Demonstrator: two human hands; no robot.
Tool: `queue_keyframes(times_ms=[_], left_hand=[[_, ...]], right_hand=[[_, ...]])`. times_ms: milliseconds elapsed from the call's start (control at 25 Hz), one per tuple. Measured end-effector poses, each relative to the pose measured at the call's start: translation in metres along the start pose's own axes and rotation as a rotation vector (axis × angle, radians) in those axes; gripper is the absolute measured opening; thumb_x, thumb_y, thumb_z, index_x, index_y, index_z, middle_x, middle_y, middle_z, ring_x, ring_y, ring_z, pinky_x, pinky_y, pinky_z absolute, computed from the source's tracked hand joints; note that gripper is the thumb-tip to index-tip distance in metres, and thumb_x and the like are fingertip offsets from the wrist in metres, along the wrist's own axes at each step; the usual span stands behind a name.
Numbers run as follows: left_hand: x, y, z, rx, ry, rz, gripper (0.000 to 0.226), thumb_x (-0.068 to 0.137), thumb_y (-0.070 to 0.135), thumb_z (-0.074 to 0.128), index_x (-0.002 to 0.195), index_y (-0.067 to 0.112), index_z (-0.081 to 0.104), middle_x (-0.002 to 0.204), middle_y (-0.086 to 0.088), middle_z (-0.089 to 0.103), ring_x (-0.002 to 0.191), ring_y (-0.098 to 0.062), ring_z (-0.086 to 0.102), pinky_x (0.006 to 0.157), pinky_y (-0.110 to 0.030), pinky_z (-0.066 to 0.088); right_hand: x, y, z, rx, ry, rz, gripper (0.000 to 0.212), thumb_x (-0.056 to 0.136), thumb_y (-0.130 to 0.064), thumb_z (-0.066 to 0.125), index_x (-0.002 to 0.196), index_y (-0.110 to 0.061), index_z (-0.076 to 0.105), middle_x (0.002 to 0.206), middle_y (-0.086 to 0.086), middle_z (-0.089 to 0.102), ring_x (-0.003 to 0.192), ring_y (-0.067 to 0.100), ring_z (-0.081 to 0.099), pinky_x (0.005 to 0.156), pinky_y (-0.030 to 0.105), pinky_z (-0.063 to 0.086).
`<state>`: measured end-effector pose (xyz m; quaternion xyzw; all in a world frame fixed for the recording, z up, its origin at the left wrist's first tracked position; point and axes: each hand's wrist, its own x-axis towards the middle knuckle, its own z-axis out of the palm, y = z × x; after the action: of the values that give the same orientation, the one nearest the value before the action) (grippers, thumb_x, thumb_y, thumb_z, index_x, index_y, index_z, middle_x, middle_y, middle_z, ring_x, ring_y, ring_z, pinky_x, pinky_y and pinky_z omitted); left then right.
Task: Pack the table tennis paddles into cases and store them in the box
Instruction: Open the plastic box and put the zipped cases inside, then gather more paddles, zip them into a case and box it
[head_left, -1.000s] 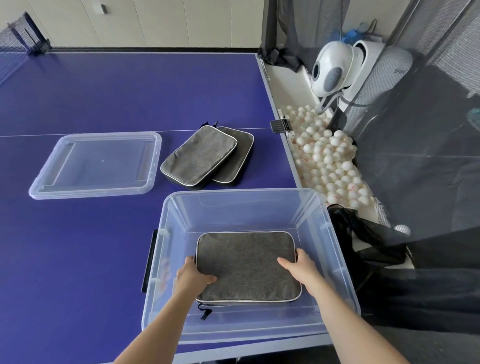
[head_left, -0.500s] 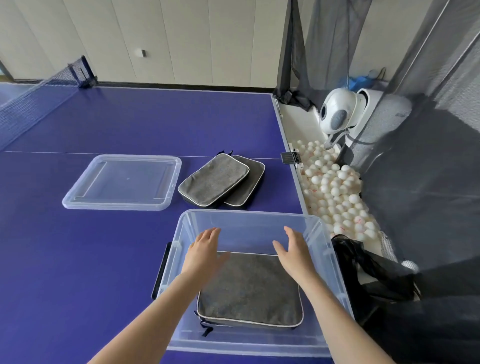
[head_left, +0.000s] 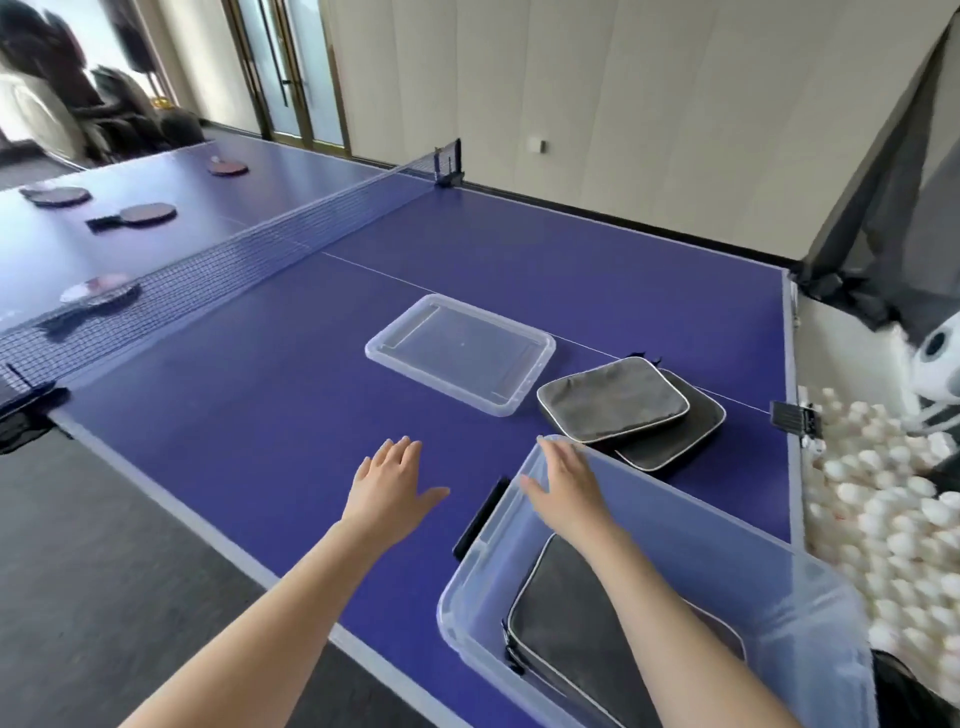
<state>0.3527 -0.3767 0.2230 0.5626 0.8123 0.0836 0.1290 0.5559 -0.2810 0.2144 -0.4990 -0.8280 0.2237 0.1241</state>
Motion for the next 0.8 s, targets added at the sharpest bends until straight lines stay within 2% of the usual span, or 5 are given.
queue_keyframes(times_ms=[320, 640, 800], left_hand=[[-0.06, -0.146, 0.006, 0.005, -0.114, -0.332, 0.079, 0.093, 0.057, 0.046, 0.152, 0.014, 0.016, 0.161, -0.002, 0.014, 0.149, -0.021, 0.007, 0.12, -0.041, 0.013], [-0.134, -0.31, -0.005, -0.074, -0.16, -0.516, 0.075, 0.091, 0.057, 0.049, 0.149, 0.015, 0.026, 0.156, -0.002, 0.028, 0.144, -0.022, 0.024, 0.115, -0.042, 0.025], [-0.169, -0.385, -0.015, -0.081, -0.159, -0.591, 0.072, 0.091, 0.056, 0.049, 0.147, 0.014, 0.029, 0.152, -0.003, 0.034, 0.142, -0.023, 0.028, 0.114, -0.042, 0.027]], right_hand=[[0.021, -0.117, 0.082, -0.295, -0.286, -0.256, 0.064, 0.098, -0.042, 0.041, 0.15, -0.012, 0.018, 0.153, 0.009, 0.025, 0.143, 0.024, 0.019, 0.117, 0.037, 0.019], [0.013, -0.263, 0.188, -0.408, -0.527, -0.392, 0.061, 0.098, -0.04, 0.042, 0.149, -0.013, 0.022, 0.151, 0.008, 0.028, 0.141, 0.025, 0.024, 0.114, 0.038, 0.024], [0.008, -0.346, 0.243, -0.438, -0.589, -0.482, 0.06, 0.097, -0.042, 0.043, 0.146, -0.012, 0.026, 0.148, 0.01, 0.033, 0.137, 0.027, 0.028, 0.111, 0.039, 0.028]])
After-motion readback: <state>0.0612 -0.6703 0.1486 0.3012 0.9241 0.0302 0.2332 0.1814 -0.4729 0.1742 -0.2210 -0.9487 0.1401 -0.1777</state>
